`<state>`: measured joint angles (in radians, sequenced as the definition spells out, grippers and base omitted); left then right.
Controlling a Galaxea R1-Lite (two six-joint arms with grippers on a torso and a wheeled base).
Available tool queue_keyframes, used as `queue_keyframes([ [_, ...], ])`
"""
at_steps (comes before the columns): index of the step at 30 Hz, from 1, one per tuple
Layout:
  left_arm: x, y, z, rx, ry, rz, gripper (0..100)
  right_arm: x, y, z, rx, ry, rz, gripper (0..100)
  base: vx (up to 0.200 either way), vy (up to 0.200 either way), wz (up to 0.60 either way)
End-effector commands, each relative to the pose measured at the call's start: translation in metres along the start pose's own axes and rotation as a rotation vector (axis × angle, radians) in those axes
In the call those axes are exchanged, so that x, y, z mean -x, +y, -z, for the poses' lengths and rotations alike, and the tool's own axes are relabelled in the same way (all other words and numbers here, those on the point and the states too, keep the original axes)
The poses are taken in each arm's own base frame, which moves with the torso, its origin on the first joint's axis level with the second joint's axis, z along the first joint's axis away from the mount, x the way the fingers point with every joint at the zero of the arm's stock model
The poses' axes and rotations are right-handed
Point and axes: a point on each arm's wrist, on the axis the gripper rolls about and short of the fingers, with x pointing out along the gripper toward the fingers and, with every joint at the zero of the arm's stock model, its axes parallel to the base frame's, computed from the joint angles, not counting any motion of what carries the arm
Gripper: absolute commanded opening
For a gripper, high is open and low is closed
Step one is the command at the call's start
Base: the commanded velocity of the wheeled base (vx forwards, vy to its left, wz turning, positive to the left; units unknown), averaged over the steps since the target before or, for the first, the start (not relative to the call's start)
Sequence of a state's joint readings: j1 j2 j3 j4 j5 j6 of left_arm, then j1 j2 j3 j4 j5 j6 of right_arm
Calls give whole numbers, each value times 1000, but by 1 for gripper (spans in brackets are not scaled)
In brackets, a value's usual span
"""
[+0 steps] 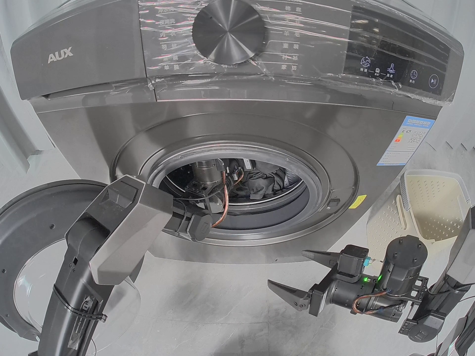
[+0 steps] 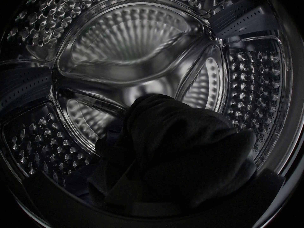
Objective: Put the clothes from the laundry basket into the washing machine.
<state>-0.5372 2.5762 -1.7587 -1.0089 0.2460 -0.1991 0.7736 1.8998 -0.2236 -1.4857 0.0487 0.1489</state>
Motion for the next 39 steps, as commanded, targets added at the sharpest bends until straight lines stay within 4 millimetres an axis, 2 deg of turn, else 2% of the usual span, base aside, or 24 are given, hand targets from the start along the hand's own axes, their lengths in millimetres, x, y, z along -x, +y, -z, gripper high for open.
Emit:
queue_keyframes([
  [1,-2,5,7,-3,5,-9,0,0,0,0,0,0,-1,100,0,0,0],
  [2,-1,4,9,-5,10,-8,0,0,0,0,0,0,-1,100,0,0,0],
  [3,-1,5,10,-6,14,-9,100,0,0,0,0,-2,-2,100,0,0,0],
  [8,6,7,19,-19,72,-17,100,0,0,0,0,0,0,100,0,0,0],
  [15,44,7,24,-64,248,6,100,0,0,0,0,-2,0,100,0,0,0],
  [16,44,7,24,-64,248,6,100,0,0,0,0,-2,0,100,0,0,0],
  [18,60,5,22,-80,305,46,100,0,0,0,0,-2,1,100,0,0,0],
  [19,60,5,22,-80,305,46,100,0,0,0,0,-2,1,100,0,0,0],
  [22,84,4,24,-129,389,98,100,1,-1,0,-1,2,4,100,0,0,0],
  [23,84,4,24,-129,389,98,100,1,-1,0,-1,2,4,100,0,0,0],
  [24,96,1,22,-142,419,126,100,0,-1,0,-1,1,3,100,0,0,0],
  [29,116,-10,16,-142,453,205,100,0,-1,0,0,1,2,100,0,0,0],
  [34,125,-22,10,-126,446,297,100,1,-1,0,-1,2,4,100,0,0,0],
  [36,124,-24,8,-121,426,310,100,1,-1,0,-1,1,3,100,0,0,0],
  [39,112,-25,8,-129,368,301,100,0,-1,0,-1,-1,3,100,0,0,0],
])
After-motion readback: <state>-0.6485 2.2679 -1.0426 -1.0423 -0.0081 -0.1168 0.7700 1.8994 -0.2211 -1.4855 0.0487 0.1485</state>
